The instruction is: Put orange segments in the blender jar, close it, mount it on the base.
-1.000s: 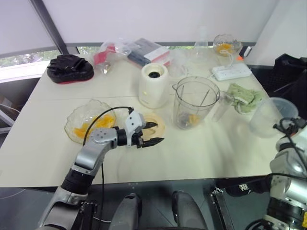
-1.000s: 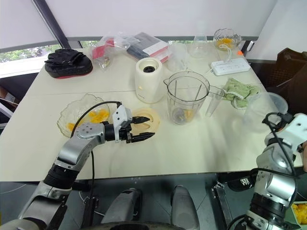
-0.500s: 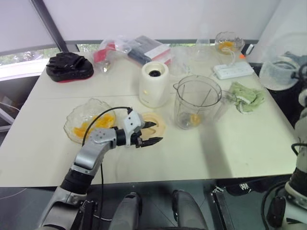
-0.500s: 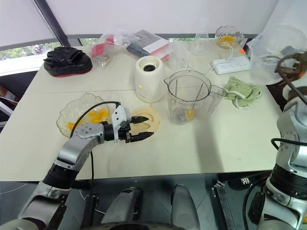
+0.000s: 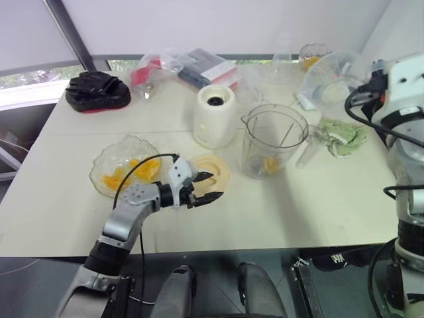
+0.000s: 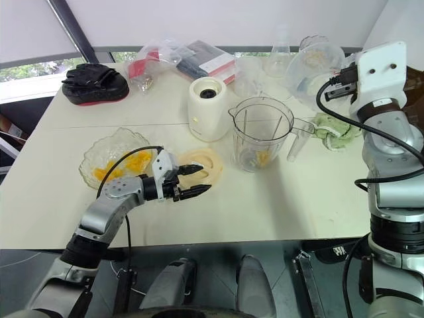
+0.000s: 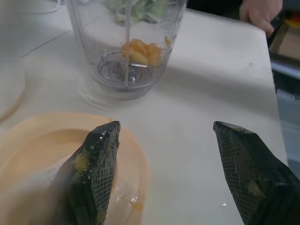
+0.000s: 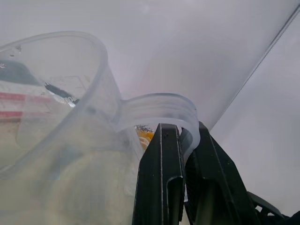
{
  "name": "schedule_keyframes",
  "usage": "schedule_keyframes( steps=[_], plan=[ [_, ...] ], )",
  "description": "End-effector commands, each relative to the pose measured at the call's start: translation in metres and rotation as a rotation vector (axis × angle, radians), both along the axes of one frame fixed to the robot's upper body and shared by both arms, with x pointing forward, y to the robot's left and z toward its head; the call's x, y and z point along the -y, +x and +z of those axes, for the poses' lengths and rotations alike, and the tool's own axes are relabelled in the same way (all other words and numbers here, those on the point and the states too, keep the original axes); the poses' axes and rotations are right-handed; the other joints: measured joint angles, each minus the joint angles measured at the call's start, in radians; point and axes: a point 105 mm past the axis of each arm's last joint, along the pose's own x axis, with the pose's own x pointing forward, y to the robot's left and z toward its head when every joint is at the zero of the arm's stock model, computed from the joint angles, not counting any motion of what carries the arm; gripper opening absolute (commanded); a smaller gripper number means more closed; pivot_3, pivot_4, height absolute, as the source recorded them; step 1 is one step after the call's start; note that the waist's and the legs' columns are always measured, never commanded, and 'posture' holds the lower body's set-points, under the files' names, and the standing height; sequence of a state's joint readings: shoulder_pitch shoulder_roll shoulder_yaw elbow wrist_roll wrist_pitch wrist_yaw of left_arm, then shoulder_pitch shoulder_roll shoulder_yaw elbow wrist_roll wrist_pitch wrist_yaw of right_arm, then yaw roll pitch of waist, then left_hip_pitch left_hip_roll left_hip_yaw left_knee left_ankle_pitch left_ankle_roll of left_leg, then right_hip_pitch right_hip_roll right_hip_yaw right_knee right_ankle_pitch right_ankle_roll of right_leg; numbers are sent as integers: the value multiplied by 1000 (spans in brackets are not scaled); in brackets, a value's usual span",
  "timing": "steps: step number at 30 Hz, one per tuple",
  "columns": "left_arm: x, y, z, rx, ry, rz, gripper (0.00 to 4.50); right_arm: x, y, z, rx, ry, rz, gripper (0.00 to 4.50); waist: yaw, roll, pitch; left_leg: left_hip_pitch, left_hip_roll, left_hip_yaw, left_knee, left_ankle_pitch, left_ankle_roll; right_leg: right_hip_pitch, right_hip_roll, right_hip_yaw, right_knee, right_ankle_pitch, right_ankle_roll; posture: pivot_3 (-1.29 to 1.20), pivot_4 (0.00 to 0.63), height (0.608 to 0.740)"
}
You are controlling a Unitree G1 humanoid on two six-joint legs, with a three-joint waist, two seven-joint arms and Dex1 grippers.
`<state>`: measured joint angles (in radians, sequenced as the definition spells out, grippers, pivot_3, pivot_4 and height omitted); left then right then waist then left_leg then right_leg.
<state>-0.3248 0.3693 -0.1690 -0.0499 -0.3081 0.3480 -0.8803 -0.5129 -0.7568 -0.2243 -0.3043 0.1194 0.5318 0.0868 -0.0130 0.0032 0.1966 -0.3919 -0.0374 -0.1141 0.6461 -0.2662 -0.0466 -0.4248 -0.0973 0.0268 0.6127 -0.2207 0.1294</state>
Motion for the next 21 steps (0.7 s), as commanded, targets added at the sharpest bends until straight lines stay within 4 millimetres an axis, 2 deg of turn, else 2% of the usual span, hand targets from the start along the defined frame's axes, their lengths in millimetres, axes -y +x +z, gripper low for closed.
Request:
schedule_keyframes(
  steps=[1,6,10,14,21],
  plan=[
    [0,0,18,48,-43,7,3324,-8,-8,26,98,-90,11,55,-1,0,0,0,0,0,0,0,0,0,0,0,0,0,0,0,150,740],
    [2,-3,19,48,-47,-2,3324,-16,-5,20,85,-205,16,55,-1,0,0,0,0,0,0,0,0,0,0,0,0,0,0,0,150,740],
    [3,0,35,69,-125,2,3324,-18,-5,19,84,-296,7,55,0,0,0,0,0,0,0,0,0,0,0,0,0,0,0,0,150,740],
    [4,6,47,98,-194,30,3324,-17,-4,18,87,-314,-4,55,0,0,0,0,0,0,0,0,-1,0,0,0,0,0,0,0,150,740],
    [5,4,47,106,-198,18,3324,-18,-4,15,79,-376,-14,55,-1,0,0,0,0,0,0,0,-1,0,0,0,0,0,0,0,150,740]
  ],
)
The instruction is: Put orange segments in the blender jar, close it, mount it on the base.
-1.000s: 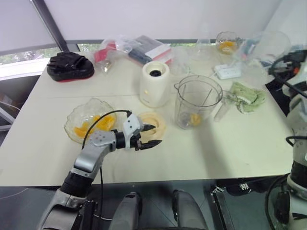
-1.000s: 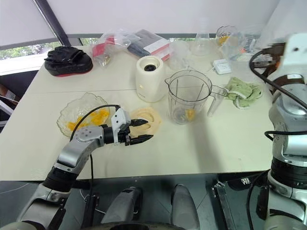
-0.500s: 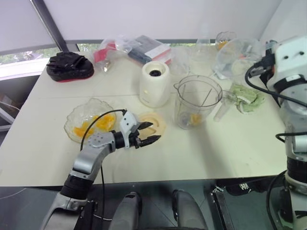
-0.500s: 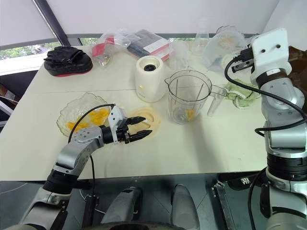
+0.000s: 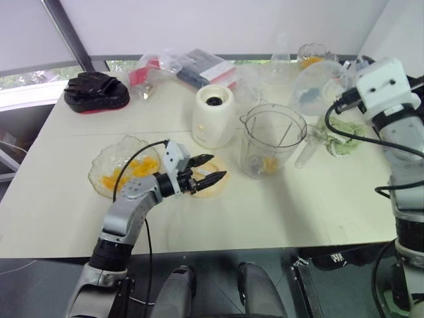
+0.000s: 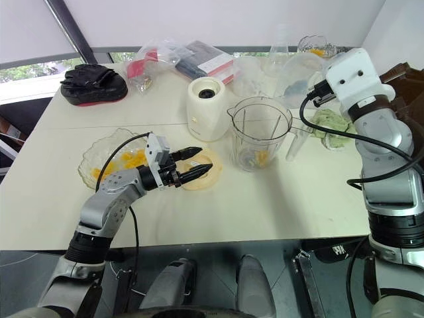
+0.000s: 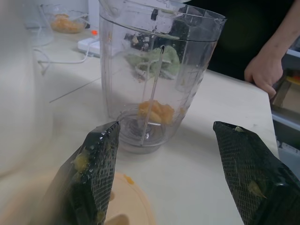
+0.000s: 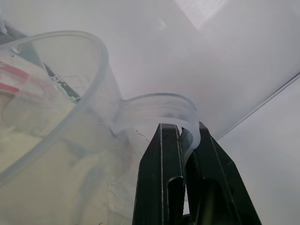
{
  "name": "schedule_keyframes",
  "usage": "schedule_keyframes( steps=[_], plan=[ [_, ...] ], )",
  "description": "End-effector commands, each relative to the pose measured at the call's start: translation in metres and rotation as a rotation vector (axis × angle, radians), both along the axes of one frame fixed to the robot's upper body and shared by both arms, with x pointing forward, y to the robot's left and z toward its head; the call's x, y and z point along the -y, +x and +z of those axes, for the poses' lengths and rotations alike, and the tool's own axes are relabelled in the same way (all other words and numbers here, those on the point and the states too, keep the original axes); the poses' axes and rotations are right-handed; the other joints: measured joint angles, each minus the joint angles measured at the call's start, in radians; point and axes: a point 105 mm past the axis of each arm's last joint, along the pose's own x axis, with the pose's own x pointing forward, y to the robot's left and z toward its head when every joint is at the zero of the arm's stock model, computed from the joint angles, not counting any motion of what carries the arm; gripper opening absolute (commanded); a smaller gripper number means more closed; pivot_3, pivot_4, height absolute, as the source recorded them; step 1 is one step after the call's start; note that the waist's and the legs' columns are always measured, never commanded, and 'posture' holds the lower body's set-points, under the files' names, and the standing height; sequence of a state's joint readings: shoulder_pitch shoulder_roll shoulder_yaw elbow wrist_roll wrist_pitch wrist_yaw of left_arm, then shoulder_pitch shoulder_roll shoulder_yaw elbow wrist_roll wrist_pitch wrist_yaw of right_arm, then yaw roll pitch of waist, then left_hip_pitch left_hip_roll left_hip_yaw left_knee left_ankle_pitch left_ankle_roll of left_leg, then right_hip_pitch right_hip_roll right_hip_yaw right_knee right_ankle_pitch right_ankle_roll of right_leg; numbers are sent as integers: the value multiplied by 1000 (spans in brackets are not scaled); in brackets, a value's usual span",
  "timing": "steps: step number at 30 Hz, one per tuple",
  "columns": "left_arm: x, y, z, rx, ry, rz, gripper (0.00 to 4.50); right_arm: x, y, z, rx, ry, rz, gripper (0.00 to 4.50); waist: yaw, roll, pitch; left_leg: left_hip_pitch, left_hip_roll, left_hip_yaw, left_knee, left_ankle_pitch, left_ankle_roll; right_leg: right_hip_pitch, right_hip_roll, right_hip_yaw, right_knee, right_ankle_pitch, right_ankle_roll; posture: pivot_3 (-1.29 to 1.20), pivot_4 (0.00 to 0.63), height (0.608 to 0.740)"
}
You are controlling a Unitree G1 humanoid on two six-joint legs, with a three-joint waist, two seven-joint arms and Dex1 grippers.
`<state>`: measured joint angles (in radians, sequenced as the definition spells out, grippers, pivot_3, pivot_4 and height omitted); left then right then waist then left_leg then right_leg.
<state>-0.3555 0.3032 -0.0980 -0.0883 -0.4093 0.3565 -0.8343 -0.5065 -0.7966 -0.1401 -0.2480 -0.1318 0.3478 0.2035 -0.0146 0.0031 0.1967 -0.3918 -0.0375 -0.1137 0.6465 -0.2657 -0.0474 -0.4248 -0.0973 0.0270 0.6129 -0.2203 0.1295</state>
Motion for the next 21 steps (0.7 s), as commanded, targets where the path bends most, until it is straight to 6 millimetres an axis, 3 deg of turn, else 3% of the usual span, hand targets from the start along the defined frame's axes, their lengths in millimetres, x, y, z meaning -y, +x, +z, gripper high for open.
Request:
schedule_keyframes(
  steps=[1,15,17,21],
  plan=[
    [0,-3,11,57,-16,-10,3324,-1,-9,15,70,-65,-7,55,1,0,0,0,0,0,0,0,0,0,0,0,0,0,0,0,150,740],
    [2,-5,9,53,-12,-14,3324,2,-11,7,49,-160,-28,55,1,0,0,0,0,0,1,0,-1,0,0,0,1,0,0,0,150,740],
    [2,-5,9,53,-11,-14,3324,5,-11,5,43,-111,-34,55,1,0,0,0,0,0,1,0,-1,0,0,0,1,0,0,0,150,740],
    [2,-4,9,53,-7,-14,3324,21,-10,2,31,155,-51,55,1,0,0,0,0,0,1,0,-1,0,0,0,1,0,0,0,150,740]
  ],
)
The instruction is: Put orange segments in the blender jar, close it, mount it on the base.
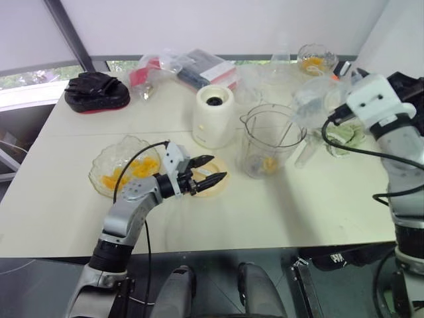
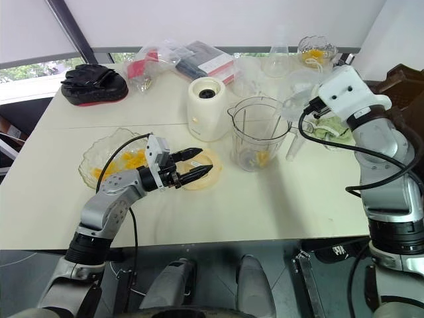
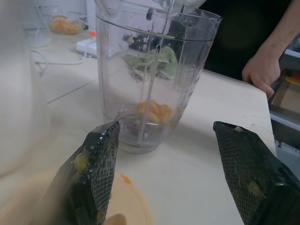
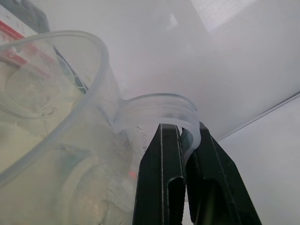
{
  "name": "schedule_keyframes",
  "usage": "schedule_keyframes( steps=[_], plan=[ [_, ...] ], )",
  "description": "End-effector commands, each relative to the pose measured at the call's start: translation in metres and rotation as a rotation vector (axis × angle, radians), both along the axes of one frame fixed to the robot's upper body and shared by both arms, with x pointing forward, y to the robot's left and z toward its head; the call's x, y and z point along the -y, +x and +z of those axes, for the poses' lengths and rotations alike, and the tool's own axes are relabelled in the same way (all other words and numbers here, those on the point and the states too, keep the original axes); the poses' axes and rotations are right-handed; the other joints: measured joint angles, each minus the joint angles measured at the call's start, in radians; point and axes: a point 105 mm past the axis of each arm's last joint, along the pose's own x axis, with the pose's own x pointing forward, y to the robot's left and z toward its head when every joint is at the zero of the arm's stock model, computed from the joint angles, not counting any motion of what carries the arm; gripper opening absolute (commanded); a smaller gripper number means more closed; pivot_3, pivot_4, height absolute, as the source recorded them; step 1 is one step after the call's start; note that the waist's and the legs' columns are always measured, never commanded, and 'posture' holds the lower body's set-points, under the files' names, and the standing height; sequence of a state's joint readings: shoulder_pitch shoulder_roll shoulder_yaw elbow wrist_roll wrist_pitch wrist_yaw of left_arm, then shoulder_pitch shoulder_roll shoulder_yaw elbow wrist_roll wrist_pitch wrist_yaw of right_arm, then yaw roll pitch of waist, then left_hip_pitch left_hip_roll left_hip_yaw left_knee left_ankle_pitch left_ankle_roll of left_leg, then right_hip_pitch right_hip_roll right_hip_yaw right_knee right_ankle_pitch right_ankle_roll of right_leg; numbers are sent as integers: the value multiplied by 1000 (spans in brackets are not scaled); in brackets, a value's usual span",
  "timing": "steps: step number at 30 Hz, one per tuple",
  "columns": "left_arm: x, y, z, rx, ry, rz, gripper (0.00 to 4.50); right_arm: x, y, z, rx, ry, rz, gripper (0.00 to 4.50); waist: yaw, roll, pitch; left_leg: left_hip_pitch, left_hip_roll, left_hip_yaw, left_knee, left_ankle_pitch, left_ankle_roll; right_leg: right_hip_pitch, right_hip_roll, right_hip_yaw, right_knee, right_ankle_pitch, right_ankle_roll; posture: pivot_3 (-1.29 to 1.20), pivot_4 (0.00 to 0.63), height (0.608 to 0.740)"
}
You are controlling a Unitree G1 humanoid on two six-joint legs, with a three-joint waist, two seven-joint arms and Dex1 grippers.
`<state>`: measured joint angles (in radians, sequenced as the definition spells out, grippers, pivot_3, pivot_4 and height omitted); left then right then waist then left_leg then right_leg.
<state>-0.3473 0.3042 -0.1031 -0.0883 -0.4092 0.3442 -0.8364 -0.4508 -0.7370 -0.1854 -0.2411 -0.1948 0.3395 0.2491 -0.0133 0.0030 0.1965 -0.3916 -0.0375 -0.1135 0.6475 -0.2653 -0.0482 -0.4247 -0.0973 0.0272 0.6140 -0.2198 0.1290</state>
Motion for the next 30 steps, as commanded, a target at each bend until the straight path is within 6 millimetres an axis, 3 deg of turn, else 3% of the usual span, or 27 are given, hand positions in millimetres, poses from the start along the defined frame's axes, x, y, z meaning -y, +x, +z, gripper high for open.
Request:
schedule_keyframes(
  steps=[1,7,13,16,21,25,30],
  plan=[
    [1,-3,11,50,-6,-11,3324,14,-11,23,88,189,-30,55,1,0,0,0,0,0,0,0,0,0,0,0,0,0,0,0,150,740],
    [1,-3,10,45,-3,-15,3324,35,-14,16,77,548,-64,55,0,0,0,0,0,0,0,0,0,0,0,0,1,0,0,0,150,740],
    [1,-3,10,43,5,-21,3324,61,-22,-5,93,905,-114,55,0,1,0,0,0,0,0,0,0,0,0,0,1,0,0,0,150,740],
    [0,-2,11,41,13,-22,3324,90,-33,-37,139,1072,-212,55,2,1,0,0,0,-1,0,0,0,0,0,0,1,0,0,0,150,740],
    [-2,-2,11,45,22,-19,3324,119,-50,-85,193,1131,-332,55,-1,1,-1,0,0,0,0,0,0,0,0,0,1,0,0,0,150,740],
    [-3,-4,9,43,37,-22,3324,133,-59,-117,253,1190,-387,55,-11,2,-1,2,0,1,0,0,0,0,0,1,5,0,0,0,150,740],
    [-5,-3,4,53,68,-16,3324,135,-60,-150,270,1230,-422,55,-26,3,-1,4,0,1,0,1,0,0,0,1,7,1,-1,0,150,740]
  ],
)
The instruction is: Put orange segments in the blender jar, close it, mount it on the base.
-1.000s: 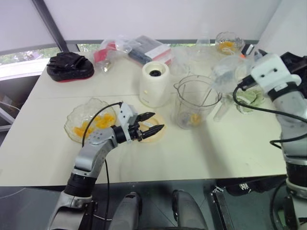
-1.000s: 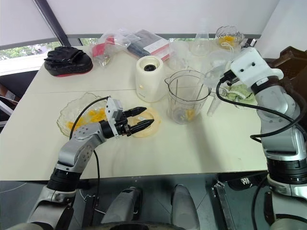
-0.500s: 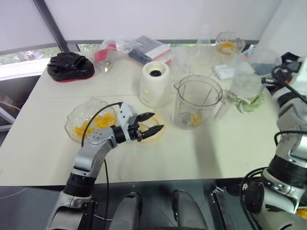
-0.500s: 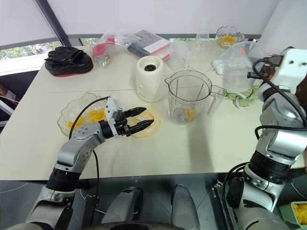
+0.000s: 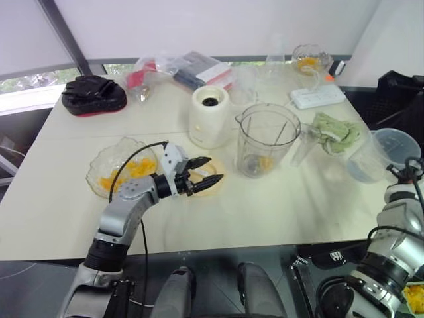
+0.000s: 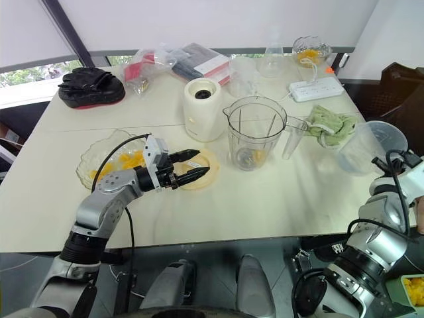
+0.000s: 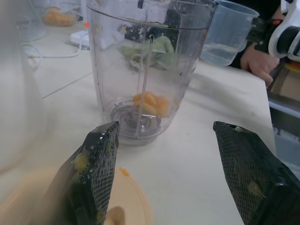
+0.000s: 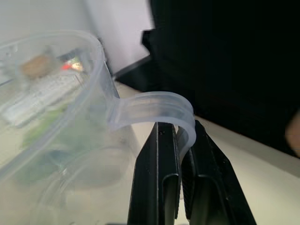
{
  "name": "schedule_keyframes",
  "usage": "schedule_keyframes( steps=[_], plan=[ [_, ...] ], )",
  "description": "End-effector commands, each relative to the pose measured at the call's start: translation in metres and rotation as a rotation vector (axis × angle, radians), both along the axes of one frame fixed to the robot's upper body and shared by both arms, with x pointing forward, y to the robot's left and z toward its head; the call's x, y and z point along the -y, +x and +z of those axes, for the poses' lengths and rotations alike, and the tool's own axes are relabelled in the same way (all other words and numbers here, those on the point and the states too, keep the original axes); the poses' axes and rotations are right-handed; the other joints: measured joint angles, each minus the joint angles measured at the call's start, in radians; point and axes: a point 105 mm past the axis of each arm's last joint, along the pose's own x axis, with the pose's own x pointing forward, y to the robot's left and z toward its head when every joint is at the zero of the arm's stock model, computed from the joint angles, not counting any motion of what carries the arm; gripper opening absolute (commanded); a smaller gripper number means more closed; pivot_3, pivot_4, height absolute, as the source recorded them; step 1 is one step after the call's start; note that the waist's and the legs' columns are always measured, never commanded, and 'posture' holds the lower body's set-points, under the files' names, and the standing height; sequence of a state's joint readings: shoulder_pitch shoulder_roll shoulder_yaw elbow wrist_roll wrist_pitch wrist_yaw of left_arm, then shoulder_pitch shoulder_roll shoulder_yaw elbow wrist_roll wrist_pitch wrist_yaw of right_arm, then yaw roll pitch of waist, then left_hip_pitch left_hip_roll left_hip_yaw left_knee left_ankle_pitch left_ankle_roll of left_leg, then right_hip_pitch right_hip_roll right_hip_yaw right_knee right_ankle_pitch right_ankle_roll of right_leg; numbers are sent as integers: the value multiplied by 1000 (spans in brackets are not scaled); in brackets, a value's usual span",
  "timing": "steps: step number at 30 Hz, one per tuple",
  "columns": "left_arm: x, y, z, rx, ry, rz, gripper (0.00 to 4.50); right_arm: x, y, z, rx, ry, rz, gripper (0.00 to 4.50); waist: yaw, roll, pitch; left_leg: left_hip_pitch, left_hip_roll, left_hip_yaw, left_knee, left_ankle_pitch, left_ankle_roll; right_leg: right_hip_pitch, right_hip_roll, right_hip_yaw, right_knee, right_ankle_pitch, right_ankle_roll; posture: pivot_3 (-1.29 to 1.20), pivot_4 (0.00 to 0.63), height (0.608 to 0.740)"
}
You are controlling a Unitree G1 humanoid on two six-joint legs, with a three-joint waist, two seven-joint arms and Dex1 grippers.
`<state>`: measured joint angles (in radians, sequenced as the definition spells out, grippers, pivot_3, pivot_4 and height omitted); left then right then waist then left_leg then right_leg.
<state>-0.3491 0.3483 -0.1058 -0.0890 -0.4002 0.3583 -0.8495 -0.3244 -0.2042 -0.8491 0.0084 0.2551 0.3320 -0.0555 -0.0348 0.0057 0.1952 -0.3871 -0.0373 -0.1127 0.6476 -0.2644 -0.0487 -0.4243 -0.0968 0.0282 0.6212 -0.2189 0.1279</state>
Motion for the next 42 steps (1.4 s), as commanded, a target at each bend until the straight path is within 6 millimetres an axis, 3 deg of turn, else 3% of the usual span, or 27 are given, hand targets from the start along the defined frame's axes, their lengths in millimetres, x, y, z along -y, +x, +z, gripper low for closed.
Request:
schedule_keyframes(
  steps=[1,13,17,20,25,34,40,42],
  plan=[
    [2,-4,8,58,17,-18,3324,2,-1,6,91,-25,-28,55,-7,0,0,0,0,0,0,0,0,0,0,0,0,0,0,0,150,740],
    [-6,-4,4,85,73,-9,3324,7,2,-41,-92,-33,-115,55,-9,0,0,1,0,0,0,0,0,0,0,1,1,0,0,0,150,740],
    [-9,-2,5,95,80,0,3324,9,2,-44,-109,-33,-125,55,-6,0,0,1,0,0,0,0,0,2,0,1,0,0,0,0,150,740],
    [-9,-2,4,97,85,2,3324,9,3,-41,-111,-49,-107,1031,-7,0,0,1,0,0,0,0,0,2,0,1,-1,0,0,0,150,740],
    [-10,-2,3,100,92,-6,3324,4,2,-42,-134,-62,-84,3586,-12,0,0,1,0,0,0,0,0,2,0,1,-1,0,0,0,150,740],
    [-13,0,2,99,92,-1,3324,-21,-24,-48,-183,-90,-31,3586,-8,0,0,2,0,0,0,0,0,2,0,1,0,0,0,0,150,740],
    [-24,11,5,76,102,8,3324,-51,-46,-47,-219,-124,75,3586,-6,0,0,2,0,-1,0,0,0,2,0,1,0,-2,-3,0,150,740],
    [-30,19,5,40,138,-18,3324,-72,-53,-35,-230,-219,188,3586,-5,0,0,2,0,-1,0,0,0,2,1,1,0,-2,-4,0,150,740]
  ],
)
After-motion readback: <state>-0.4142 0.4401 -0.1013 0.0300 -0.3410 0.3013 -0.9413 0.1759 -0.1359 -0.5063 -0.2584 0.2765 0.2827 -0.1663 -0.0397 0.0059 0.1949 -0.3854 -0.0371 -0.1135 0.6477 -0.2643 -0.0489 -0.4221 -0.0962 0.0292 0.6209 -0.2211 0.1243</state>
